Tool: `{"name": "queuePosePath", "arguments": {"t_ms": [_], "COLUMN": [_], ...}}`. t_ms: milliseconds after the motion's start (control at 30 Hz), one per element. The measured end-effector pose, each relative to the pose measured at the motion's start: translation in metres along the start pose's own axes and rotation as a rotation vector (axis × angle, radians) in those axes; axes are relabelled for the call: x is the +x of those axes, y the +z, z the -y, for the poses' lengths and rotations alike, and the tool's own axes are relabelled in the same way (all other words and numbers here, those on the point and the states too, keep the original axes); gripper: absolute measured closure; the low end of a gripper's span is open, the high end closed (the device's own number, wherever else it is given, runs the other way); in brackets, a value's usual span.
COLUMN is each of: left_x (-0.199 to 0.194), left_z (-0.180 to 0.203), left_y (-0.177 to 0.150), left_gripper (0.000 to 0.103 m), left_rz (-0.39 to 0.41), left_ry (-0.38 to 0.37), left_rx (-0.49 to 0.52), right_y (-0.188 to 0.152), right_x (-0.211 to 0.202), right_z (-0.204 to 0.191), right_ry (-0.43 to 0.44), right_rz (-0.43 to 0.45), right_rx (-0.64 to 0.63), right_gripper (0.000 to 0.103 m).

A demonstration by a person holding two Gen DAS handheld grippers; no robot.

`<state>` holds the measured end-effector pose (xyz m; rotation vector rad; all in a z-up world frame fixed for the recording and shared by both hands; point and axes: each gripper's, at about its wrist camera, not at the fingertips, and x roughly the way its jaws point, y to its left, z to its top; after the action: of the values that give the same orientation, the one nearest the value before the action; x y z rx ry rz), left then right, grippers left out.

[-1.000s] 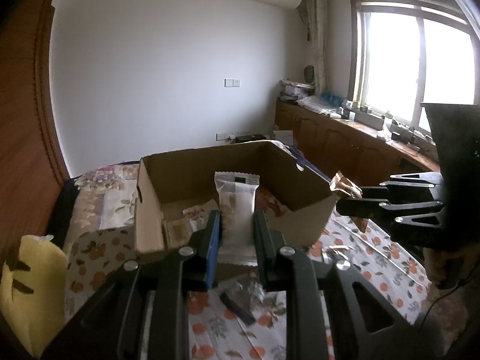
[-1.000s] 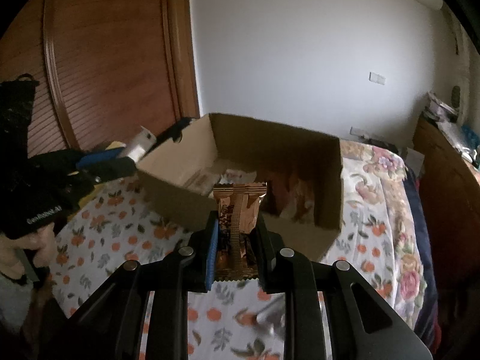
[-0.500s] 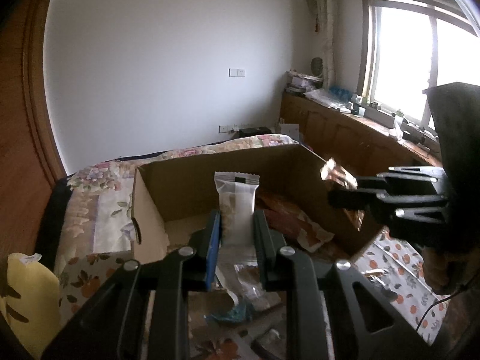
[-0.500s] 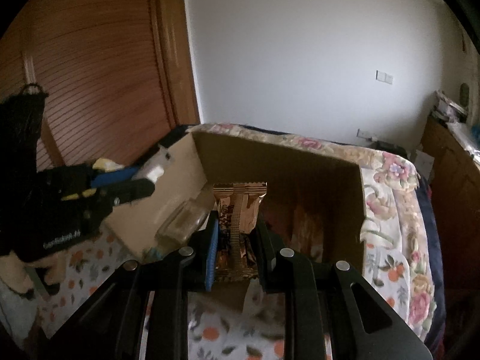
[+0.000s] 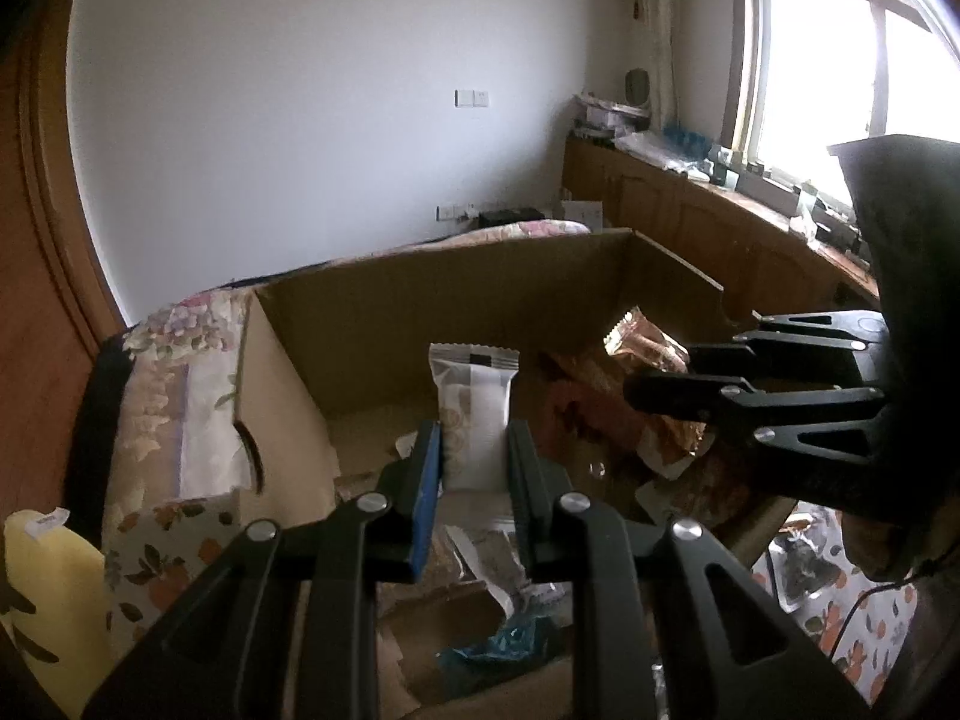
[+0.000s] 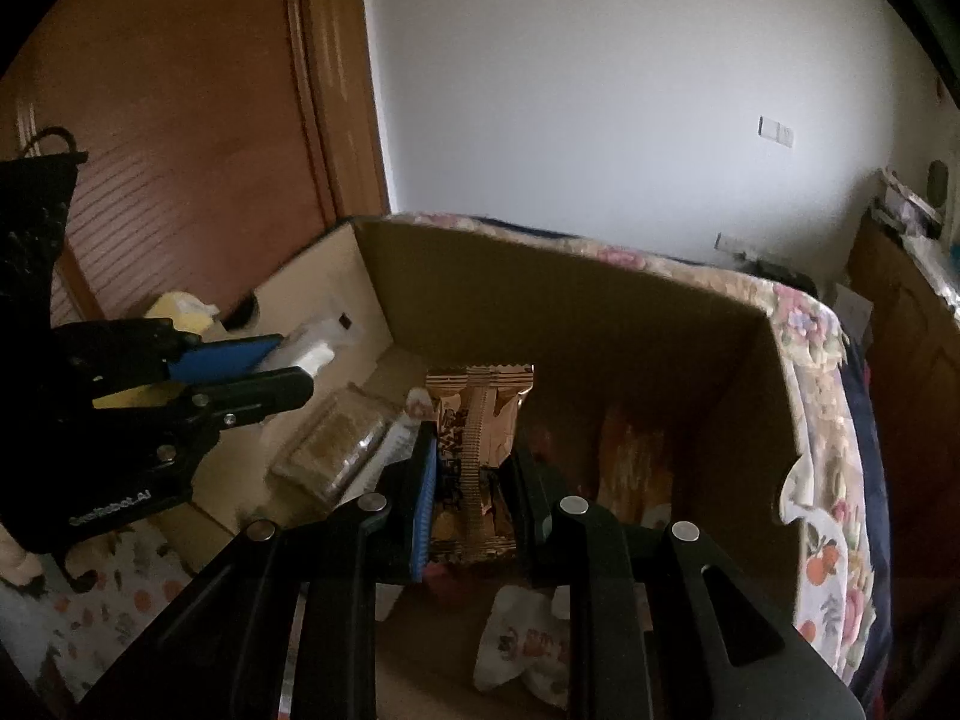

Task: Organize snacks
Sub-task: 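Open both tools to drop the white bar and brown snack into the box, then move left tool to the silver foil packet while right tool approaches the clear orange-label bag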

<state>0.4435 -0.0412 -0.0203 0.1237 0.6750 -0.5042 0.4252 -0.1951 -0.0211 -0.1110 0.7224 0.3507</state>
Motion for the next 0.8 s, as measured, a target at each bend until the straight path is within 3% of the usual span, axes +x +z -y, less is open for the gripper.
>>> {"name": "queuePosePath", "arguments": {"t_ms": [333, 533, 800], "left_x": [0.004, -0.001, -0.026], "left_z": [-0.002, 0.001, 0.009], "left_y": [-0.004, -0.003, -0.009], "left_gripper": [0.08, 0.061, 0.056], "left_rz": [-0.016, -0.015, 0.024], "left_ry": [0.003, 0.02, 0.014], "left_rx": [-0.035, -0.044, -0.044], "right_y": [-0.01, -0.015, -0.017], "right_x": [0.005, 0.003, -0.02], "right_z": [0.015, 0.026, 0.027], "right_ry": [0.008, 0.031, 0.018], "right_rz": [-0.037, -0.039, -0.004], "right_rx": [0.047, 0.094, 0.108], "right_gripper": [0.083, 0.081, 0.059]}}
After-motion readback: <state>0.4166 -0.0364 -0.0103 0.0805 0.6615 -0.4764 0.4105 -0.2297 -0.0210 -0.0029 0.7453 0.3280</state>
